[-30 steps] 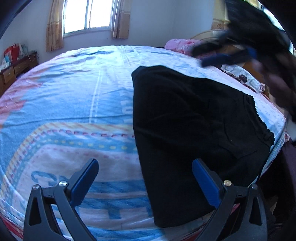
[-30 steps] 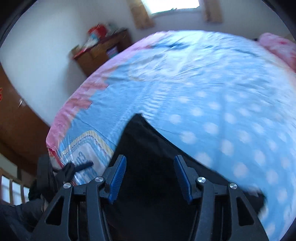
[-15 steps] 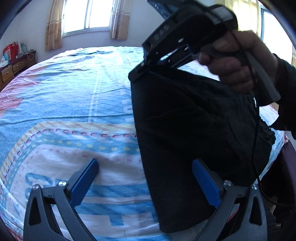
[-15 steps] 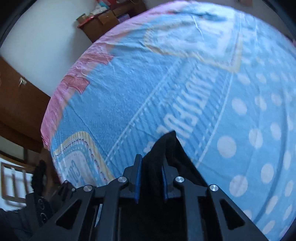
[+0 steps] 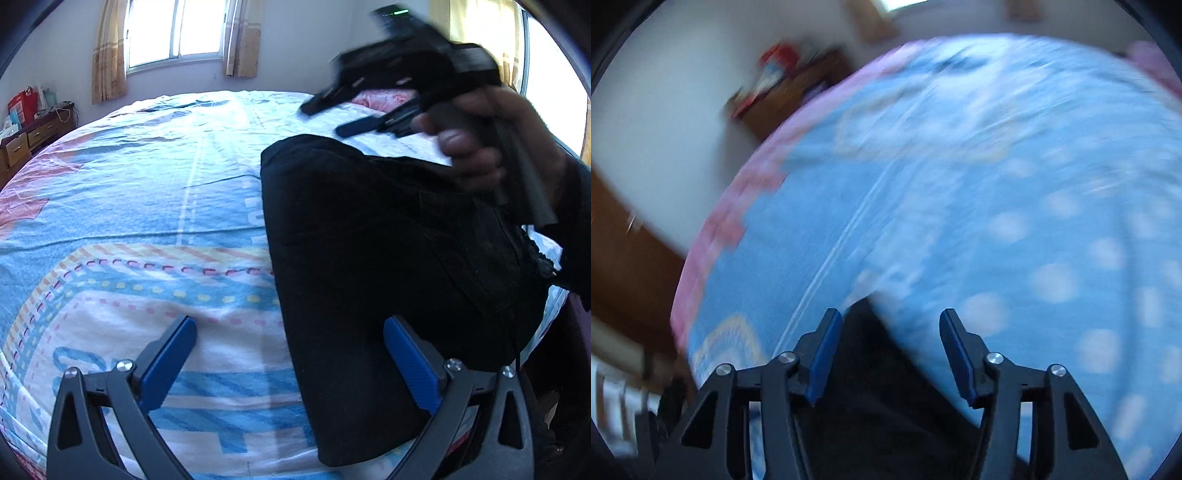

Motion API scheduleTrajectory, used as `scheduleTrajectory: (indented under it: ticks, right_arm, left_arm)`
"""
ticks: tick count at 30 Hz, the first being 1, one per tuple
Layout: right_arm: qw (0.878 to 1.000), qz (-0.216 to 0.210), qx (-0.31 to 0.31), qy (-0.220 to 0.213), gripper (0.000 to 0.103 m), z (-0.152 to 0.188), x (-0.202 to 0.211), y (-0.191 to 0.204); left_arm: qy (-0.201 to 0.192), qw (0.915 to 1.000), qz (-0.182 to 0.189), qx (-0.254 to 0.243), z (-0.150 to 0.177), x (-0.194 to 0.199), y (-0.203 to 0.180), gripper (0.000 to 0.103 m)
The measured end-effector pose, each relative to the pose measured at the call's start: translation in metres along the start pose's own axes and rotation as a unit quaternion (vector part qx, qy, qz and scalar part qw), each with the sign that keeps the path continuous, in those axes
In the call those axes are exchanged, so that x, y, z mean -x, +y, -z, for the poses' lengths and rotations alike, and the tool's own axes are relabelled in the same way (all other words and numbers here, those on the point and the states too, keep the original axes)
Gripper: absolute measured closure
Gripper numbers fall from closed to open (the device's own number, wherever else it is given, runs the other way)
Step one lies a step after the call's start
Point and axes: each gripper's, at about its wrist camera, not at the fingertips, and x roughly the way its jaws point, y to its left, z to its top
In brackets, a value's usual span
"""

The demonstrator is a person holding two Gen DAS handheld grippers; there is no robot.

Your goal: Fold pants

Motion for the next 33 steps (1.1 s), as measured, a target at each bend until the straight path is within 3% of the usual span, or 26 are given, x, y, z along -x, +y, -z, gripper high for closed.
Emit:
scheduleTrajectory:
  ticks: [4,8,11,13,15,18,23,27,31,33]
  right_arm:
    - [0.998,-0.055,-0.005,-0.032,0.046,0.024,0.044,0.013]
    - [0.997,-0.070,0.045,-0.005,0.046,0.064,0.041,0.040]
    - [0.999,-0.004,0.045,0.003,0.046,0.082,0.022,0.031]
    - [1.000,-0.017,0.004,-0.011,0.046,0.083,0.014,0.007]
    - [1.000,0.004,-0.011,-0.024,0.047,0.080,0.012,-0.008]
    - [1.000,-0.002,-0.019,-0.018,0.047,0.077,0.015,-0.008]
    - [0.999,0.025,0.008,-0.043,0.046,0.082,0.047,0.003]
    - [0.996,0.052,0.021,-0.072,0.044,0.107,0.090,0.001]
    - [0.989,0.132,0.024,-0.066,0.041,0.139,0.104,-0.014]
    - [0.986,0.152,0.024,-0.057,0.041,0.151,0.105,-0.026]
  left_arm:
    - [0.002,1.0000,-0.002,0.001,-0.001,-0.003,0.001,0.000]
    - [0.002,1.0000,-0.002,0.002,-0.002,-0.005,0.004,0.000]
    - [0.002,1.0000,-0.002,0.003,-0.001,-0.005,0.004,0.000]
    - [0.002,1.0000,0.000,0.005,-0.002,-0.006,0.005,0.000]
    - [0.002,1.0000,-0.001,0.003,0.000,-0.002,0.004,0.000]
    - [0.009,1.0000,-0.001,0.002,-0.003,-0.002,0.006,0.000]
    - [0.021,0.9997,0.001,0.014,-0.009,0.000,0.011,0.000]
    - [0.004,0.9999,-0.006,0.010,-0.016,0.008,0.010,0.000]
    - [0.004,1.0000,-0.003,-0.003,-0.024,0.002,0.001,0.000]
    - [0.020,0.9997,0.000,-0.012,-0.024,-0.008,-0.006,0.000]
